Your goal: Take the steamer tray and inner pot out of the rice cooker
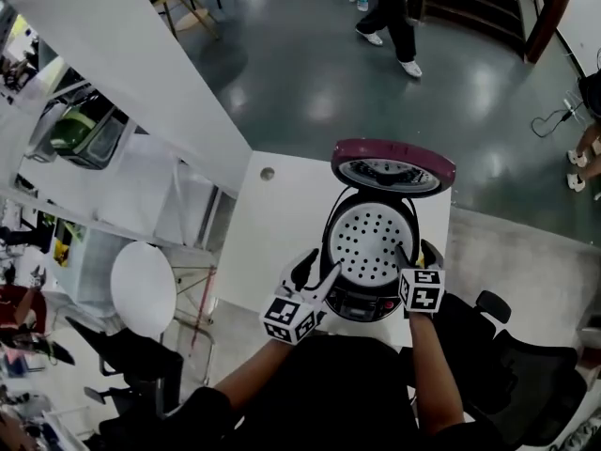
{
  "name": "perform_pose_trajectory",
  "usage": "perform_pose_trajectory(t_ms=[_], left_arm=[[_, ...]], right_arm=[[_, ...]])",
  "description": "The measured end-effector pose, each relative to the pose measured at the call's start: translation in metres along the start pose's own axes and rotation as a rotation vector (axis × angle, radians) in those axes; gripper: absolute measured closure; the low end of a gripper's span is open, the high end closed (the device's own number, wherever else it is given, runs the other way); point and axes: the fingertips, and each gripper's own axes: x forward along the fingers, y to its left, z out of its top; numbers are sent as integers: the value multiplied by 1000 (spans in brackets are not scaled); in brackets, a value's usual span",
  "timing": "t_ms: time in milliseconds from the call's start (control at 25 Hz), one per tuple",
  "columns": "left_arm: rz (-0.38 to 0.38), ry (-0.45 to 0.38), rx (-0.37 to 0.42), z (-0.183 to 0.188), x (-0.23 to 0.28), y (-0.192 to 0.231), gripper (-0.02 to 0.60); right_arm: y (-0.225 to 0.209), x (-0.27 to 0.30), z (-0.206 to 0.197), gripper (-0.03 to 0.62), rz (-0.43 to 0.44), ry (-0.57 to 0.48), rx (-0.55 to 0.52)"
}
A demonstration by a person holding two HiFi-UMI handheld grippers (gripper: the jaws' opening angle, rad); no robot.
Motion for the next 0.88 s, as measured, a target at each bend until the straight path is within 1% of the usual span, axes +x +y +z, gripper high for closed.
perform_pose_trajectory(t_ms=[240,360,440,600,760,880], left_arm=[[-31,11,-27,-3,7,6,367],[-44,19,-26,-5,12,10,367],[-48,19,-22,-4,17,13,367],[-54,33,-35,-6,23,22,367],[-57,31,-48,-3,27,31,367],[-55,23,-54,1,27,36,367]], right_arm=[[-4,32,-12,358,-45,107,-85],[-8,44,-23,358,-69,153,-99],[-12,52,-25,358,-87,172,-117],[-19,61,-31,358,-131,220,-202],[-21,66,-35,358,-143,265,-228],[-22,69,-38,358,-158,293,-300]])
